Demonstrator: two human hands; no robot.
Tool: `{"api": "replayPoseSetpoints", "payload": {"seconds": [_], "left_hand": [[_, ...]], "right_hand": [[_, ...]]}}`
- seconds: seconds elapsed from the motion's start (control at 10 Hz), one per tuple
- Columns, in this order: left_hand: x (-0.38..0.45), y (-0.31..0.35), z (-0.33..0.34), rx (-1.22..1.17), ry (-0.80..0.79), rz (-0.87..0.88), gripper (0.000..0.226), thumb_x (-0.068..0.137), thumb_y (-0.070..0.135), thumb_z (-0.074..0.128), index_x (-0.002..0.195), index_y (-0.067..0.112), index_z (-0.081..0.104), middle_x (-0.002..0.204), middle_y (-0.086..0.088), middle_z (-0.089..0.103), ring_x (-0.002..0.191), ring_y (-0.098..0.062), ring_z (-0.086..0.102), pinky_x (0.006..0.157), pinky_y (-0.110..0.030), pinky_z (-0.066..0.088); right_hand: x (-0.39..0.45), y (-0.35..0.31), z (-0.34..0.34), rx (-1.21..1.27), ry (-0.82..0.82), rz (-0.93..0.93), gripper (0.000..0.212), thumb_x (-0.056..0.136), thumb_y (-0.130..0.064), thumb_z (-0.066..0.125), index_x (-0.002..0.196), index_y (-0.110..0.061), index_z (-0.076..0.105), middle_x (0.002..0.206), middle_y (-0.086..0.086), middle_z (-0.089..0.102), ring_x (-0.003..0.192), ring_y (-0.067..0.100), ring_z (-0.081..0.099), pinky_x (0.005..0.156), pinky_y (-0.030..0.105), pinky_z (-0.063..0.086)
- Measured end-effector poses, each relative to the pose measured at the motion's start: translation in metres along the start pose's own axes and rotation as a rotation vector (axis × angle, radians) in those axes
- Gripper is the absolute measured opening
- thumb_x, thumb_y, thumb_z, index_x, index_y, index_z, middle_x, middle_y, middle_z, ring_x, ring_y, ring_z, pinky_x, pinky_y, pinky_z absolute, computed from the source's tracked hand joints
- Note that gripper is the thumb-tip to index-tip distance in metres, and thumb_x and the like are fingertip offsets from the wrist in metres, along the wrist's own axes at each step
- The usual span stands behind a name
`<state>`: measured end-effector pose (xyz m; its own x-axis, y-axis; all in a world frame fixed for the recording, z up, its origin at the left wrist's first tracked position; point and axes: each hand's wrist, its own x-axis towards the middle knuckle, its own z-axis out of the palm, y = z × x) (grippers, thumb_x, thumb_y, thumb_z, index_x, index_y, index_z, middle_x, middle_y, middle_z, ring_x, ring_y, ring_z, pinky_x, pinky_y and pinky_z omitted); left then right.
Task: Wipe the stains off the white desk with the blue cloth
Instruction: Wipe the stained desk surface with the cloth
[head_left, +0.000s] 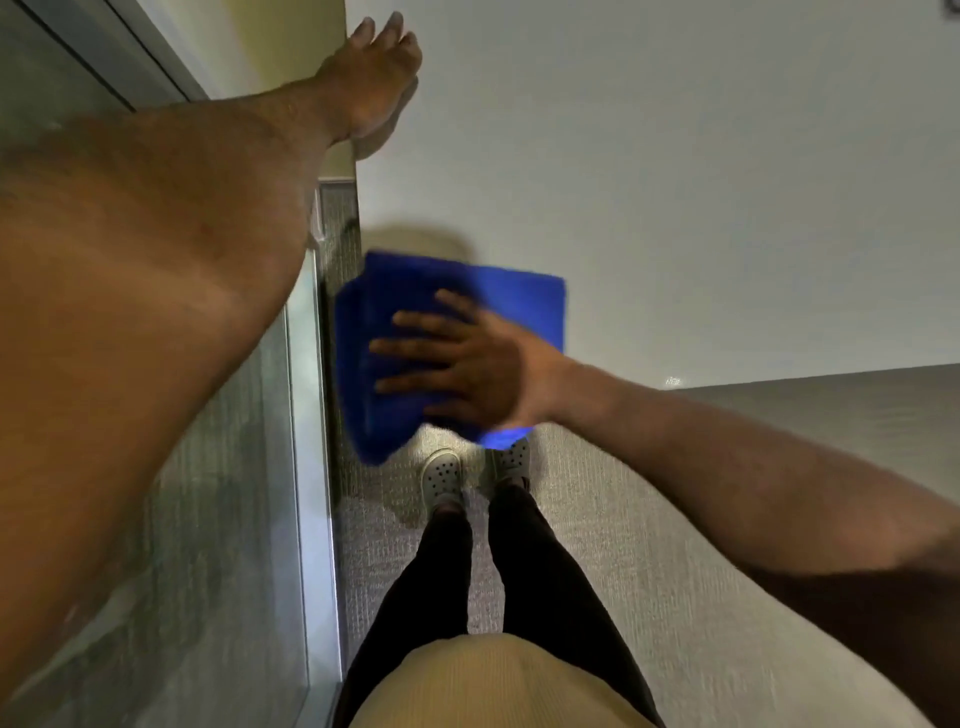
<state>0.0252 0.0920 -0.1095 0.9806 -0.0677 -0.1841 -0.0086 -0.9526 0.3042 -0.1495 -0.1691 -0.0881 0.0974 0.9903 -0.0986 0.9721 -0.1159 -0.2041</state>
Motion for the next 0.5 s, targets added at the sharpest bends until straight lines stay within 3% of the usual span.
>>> {"api": "replayPoseSetpoints", "payload": {"seconds": [0.2, 0.3, 0.4, 0.5], "left_hand": [[-0.016, 0.012, 0.002, 0.065, -0.058, 0.021, 0.048, 0.103, 0.009, 0.033, 0.140, -0.020, 0.031, 0.155, -0.037, 0.019, 0.145, -0.052, 0.015, 0.119, -0.056, 0.012], [-0.044, 0.024, 0.012, 0.044, -0.035, -0.138, 0.071, 0.098, 0.046, 0.019, 0.155, 0.003, 0.012, 0.165, -0.015, -0.001, 0.152, -0.034, 0.006, 0.119, -0.052, 0.017], [-0.063, 0.030, 0.025, 0.006, 0.008, -0.147, 0.077, 0.093, 0.056, 0.009, 0.156, 0.011, 0.006, 0.166, -0.008, -0.006, 0.153, -0.026, 0.002, 0.120, -0.050, 0.014], [-0.085, 0.032, 0.031, 0.001, -0.047, -0.149, 0.078, 0.092, 0.056, 0.005, 0.156, 0.012, 0.003, 0.166, -0.007, -0.009, 0.153, -0.024, -0.003, 0.121, -0.048, 0.011]], "right_hand": [[-0.088, 0.058, -0.002, -0.004, 0.111, 0.565, 0.052, 0.097, -0.049, 0.030, 0.145, -0.032, 0.037, 0.157, 0.000, 0.032, 0.145, 0.029, 0.027, 0.116, 0.058, 0.018], [-0.148, 0.070, 0.001, 0.032, 0.133, 0.906, 0.054, 0.098, -0.049, 0.023, 0.148, -0.031, 0.032, 0.159, 0.002, 0.028, 0.147, 0.031, 0.022, 0.115, 0.061, 0.016], [-0.178, 0.071, 0.005, 0.046, 0.186, 1.129, 0.054, 0.099, -0.050, 0.021, 0.149, -0.032, 0.028, 0.160, 0.000, 0.024, 0.148, 0.030, 0.019, 0.116, 0.061, 0.012], [-0.180, 0.056, 0.011, 0.089, 0.305, 1.615, 0.053, 0.099, -0.051, 0.021, 0.150, -0.036, 0.022, 0.162, -0.006, 0.018, 0.149, 0.026, 0.011, 0.114, 0.065, 0.003]]}}
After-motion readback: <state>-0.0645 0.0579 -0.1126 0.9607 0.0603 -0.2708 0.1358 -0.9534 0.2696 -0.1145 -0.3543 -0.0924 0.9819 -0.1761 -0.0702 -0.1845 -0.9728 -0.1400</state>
